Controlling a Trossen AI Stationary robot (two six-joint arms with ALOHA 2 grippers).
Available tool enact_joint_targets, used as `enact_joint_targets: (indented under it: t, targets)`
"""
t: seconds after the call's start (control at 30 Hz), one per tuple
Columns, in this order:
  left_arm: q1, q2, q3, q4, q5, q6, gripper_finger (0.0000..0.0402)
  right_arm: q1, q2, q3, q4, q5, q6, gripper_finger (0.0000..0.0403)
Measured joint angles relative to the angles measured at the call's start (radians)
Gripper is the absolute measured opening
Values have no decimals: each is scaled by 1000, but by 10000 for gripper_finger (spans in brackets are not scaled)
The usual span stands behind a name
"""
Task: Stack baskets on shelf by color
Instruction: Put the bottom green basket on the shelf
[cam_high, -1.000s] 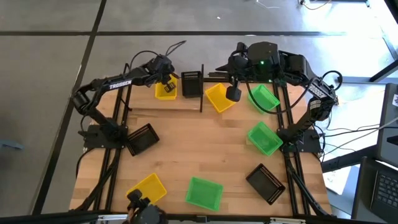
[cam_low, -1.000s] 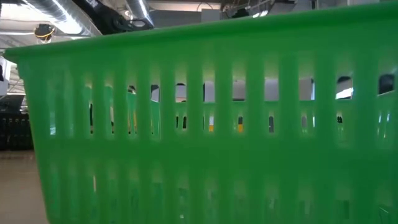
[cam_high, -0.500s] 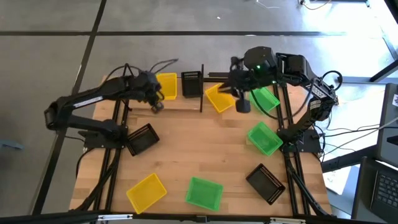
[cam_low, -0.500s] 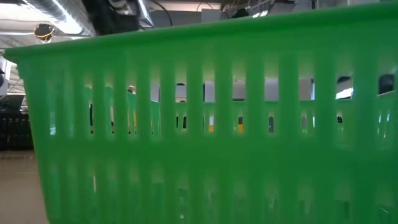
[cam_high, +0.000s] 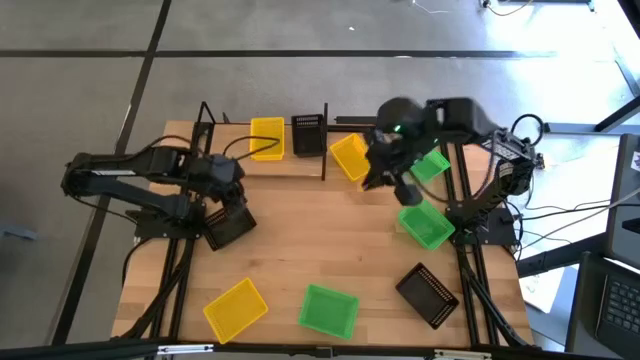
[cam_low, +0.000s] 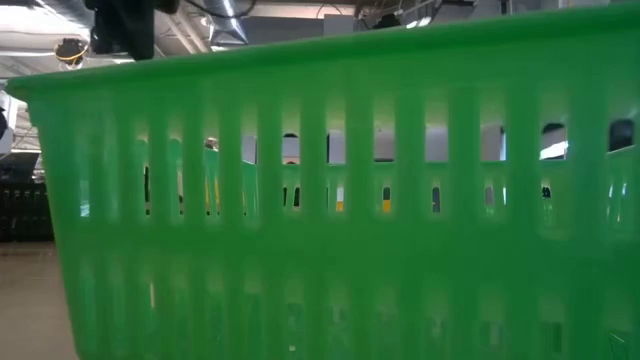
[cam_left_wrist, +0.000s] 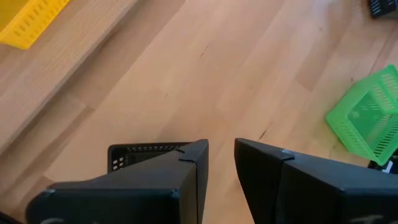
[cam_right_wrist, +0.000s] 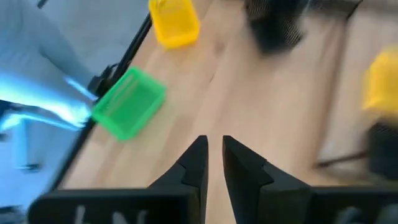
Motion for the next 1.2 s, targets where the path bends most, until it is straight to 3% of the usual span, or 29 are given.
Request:
enact_joint_targets:
  t: [0.1, 0.43, 0.7, 0.93, 1.2]
  targets:
    - [-56, -13, 0, -8, -44, -43, 70, 38, 3, -97, 2, 2, 172, 48]
    - [-163, -89, 0, -17, -129, -68, 70, 255, 3, -423, 149, 2, 523, 48]
    - [-212, -121, 0, -20, -130, -36, 70, 456, 2, -658, 530, 92, 537, 48]
    - [-240, -125, 0, -20, -130, 25, 70, 489, 2, -834, 841, 90, 901, 48]
    - [-259, -125, 0, -21, -129, 51, 70, 484, 14, -906, 895, 78, 1136, 49]
